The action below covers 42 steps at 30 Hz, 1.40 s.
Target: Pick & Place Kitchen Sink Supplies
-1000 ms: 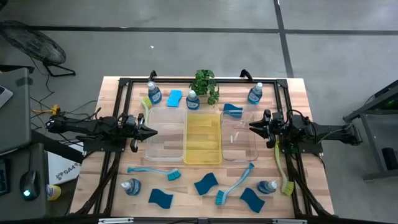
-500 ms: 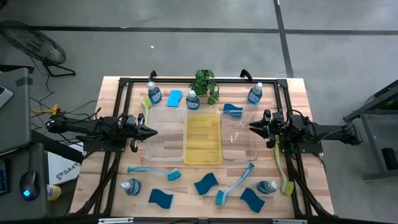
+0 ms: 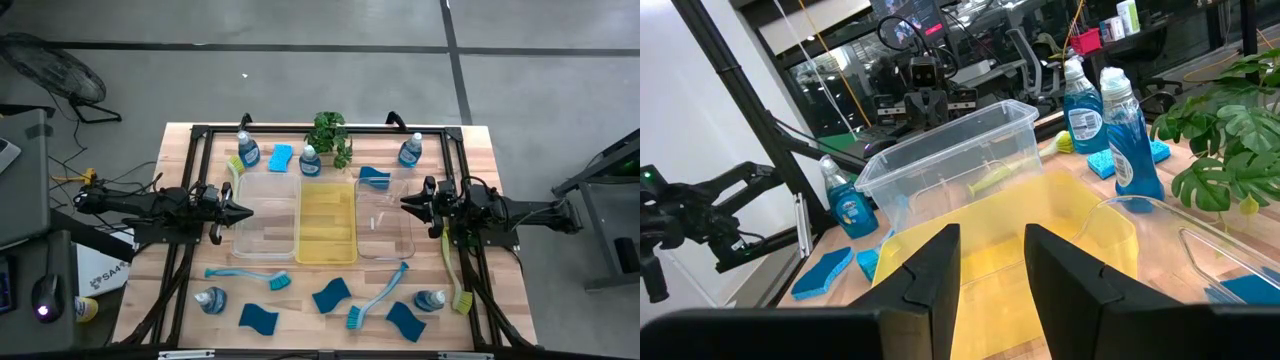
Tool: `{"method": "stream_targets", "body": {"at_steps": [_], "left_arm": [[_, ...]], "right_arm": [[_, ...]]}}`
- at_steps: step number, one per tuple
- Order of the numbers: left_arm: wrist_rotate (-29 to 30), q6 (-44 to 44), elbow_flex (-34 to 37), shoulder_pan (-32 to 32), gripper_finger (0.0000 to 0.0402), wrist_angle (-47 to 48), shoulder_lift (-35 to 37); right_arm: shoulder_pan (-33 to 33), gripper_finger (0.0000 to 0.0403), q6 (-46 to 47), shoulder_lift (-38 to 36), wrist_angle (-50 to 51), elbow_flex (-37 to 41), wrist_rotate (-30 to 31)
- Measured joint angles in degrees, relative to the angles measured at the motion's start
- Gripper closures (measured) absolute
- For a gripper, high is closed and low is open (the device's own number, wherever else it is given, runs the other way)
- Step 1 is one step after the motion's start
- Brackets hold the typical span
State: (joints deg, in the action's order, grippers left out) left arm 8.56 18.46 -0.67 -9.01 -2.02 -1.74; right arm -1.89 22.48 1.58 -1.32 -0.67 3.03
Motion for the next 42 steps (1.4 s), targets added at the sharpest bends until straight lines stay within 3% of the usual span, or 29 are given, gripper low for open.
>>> {"method": "stream_targets", "body": {"at_steps": [18,24,34,42], "left_arm": [[0.0,0.0,0.0,0.0,0.0399,0.0,0.0],[0.0,0.0,0.0,0.0,0.0399,0.0,0.0],[0.0,0.0,0.0,0.0,0.0399,0.0,0.0],[0.0,0.0,0.0,0.0,0.0399,0.0,0.0]], "right_arm": [[0.0,0.0295,-0.4,0.1,-1.7,-1.8,1.3],[0.0,0.0295,-2.3,3.7,7.8,-12.0,4.9],[-0.4,0.0295,-1.3,18.3,25.4,-32.4,14.4],[-10.4,0.0295,8.3,29.1,42.0,-44.5,16.1]]}}
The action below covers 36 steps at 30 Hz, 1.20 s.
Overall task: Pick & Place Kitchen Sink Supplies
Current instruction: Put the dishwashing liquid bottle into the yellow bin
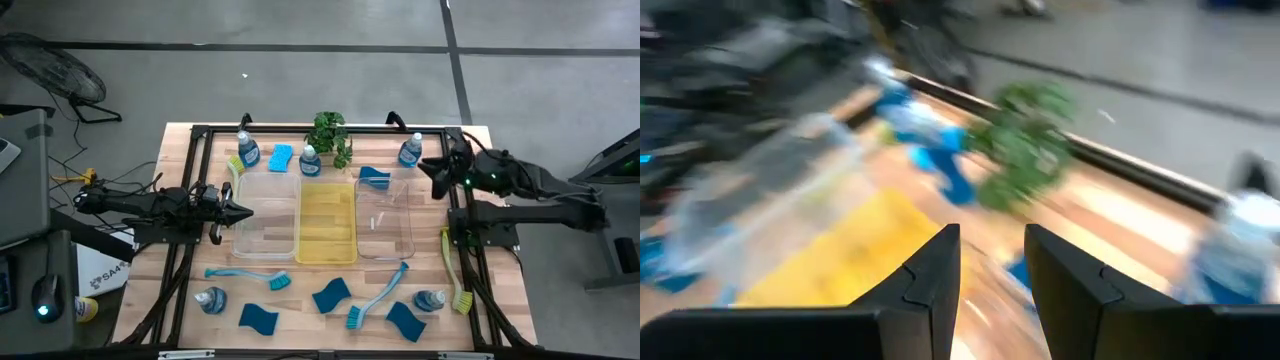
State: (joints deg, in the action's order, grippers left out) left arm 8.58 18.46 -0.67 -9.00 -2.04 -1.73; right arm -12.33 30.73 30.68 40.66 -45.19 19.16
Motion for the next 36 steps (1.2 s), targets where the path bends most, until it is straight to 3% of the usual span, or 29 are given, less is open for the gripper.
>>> {"method": "stream_targets", "body": {"at_steps": [7,17,24,31,36], "left_arm": [[0.0,0.0,0.0,0.0,0.0399,0.0,0.0],[0.0,0.0,0.0,0.0,0.0399,0.0,0.0],[0.0,0.0,0.0,0.0,0.0399,0.0,0.0],[0.0,0.0,0.0,0.0,0.0399,0.0,0.0],[0.0,0.0,0.0,0.0,0.0399,0.0,0.0]], "right_arm": [[-11.7,0.0295,-3.3,12.6,17.8,-12.8,-2.3],[-19.2,0.0283,-9.3,25.7,23.0,-20.7,-6.8],[-24.7,0.0223,-10.4,30.9,23.1,-20.9,-12.2],[-28.6,0.0148,-9.9,36.5,24.3,-21.9,-12.1],[-31.5,0.0117,-9.8,41.4,26.4,-26.2,-11.3]]}}
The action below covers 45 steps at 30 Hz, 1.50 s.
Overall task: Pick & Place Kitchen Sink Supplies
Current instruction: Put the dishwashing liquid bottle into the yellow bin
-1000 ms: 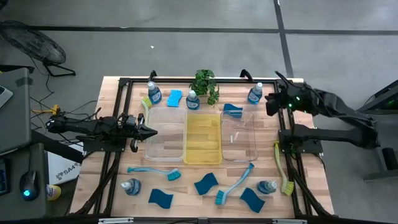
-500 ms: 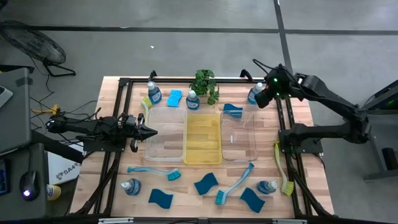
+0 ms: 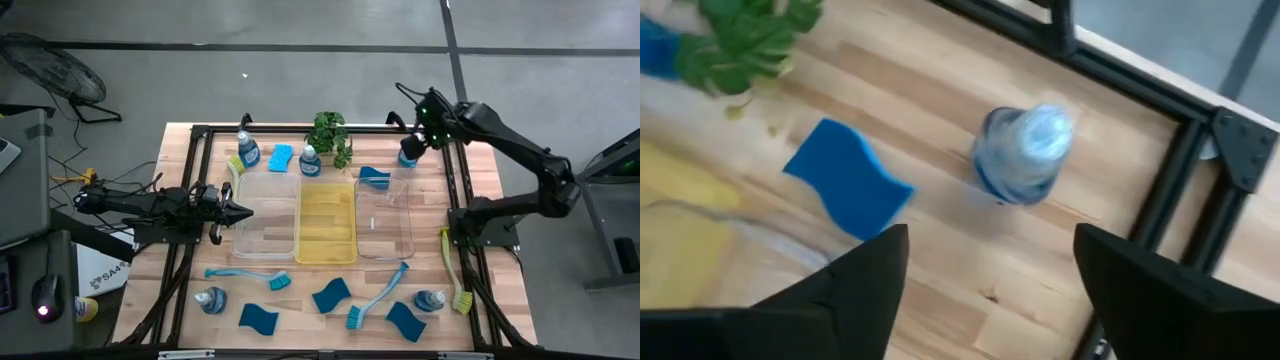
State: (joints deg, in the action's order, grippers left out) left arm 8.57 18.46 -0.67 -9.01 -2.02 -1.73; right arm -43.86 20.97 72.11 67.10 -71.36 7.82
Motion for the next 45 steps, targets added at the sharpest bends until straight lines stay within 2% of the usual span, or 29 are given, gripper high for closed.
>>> {"method": "stream_targets", "body": {"at_steps": [3,8,17,24,28,35,39,45], "left_arm": [[0.0,0.0,0.0,0.0,0.0399,0.0,0.0],[0.0,0.0,0.0,0.0,0.0399,0.0,0.0],[0.0,0.0,0.0,0.0,0.0399,0.0,0.0],[0.0,0.0,0.0,0.0,0.0399,0.0,0.0],[0.0,0.0,0.0,0.0,0.0399,0.0,0.0],[0.0,0.0,0.0,0.0,0.0399,0.0,0.0],[0.0,0.0,0.0,0.0,0.0399,0.0,0.0],[0.0,0.0,0.0,0.0,0.0399,0.0,0.0]], "right_arm": [[-2.3,0.0112,-1.3,3.3,2.3,-2.4,0.3],[-4.9,0.0111,-10.1,9.9,4.3,-5.9,-2.4],[-7.3,0.0111,-22.9,19.3,7.7,-11.4,-1.7],[-8.3,0.0111,-24.5,23.5,7.7,-10.1,-3.3],[-8.3,0.0111,-24.5,24.0,7.3,-9.0,-5.4],[-8.3,0.0114,-26.1,24.0,2.8,-5.3,-4.6],[-8.3,0.0132,-26.0,24.0,2.2,-5.0,-3.2],[-8.3,0.0189,-26.0,24.0,2.2,-5.0,-2.2]]}}
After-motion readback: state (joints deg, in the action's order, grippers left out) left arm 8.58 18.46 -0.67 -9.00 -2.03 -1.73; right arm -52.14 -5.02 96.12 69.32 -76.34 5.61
